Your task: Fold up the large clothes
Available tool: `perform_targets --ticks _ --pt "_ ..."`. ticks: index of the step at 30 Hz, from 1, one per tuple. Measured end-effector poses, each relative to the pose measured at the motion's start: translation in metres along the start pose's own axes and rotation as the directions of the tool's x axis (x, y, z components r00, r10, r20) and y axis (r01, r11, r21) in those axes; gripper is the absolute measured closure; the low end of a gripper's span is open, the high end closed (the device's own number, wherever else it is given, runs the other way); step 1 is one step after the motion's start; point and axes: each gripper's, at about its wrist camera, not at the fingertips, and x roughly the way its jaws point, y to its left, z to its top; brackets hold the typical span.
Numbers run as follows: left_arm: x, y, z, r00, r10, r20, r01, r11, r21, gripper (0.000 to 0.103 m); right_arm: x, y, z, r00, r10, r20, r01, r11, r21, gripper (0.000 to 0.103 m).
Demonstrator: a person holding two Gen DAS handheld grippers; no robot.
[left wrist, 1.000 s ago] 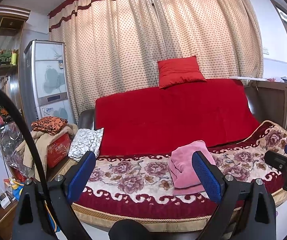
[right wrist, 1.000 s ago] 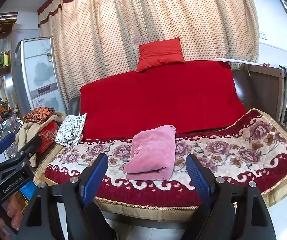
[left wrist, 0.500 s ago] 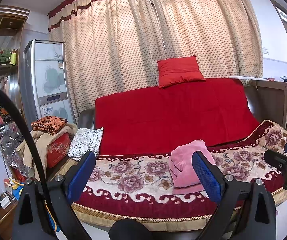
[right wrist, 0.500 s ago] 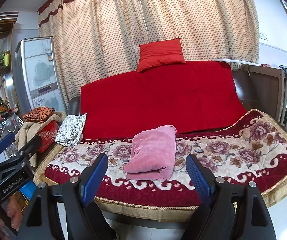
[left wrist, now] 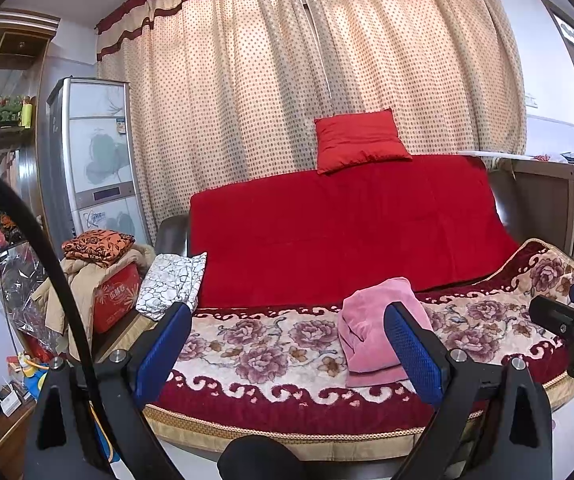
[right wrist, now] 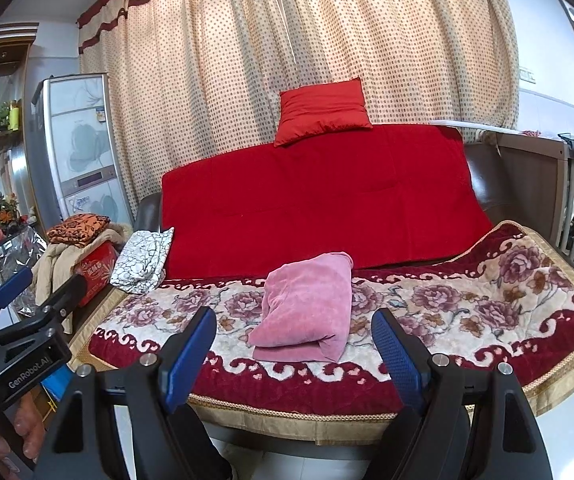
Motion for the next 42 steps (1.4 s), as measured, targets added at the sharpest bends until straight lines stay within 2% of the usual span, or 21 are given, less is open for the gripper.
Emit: perform_targets --ticks 42 --pt "0.011 0.010 -0.009 0.999 0.001 -0.033 -0.001 1.000 -0.004 0.006 0.001 0.010 -0.003 1.000 -0.007 0.008 0.007 1.000 -0.017 0.021"
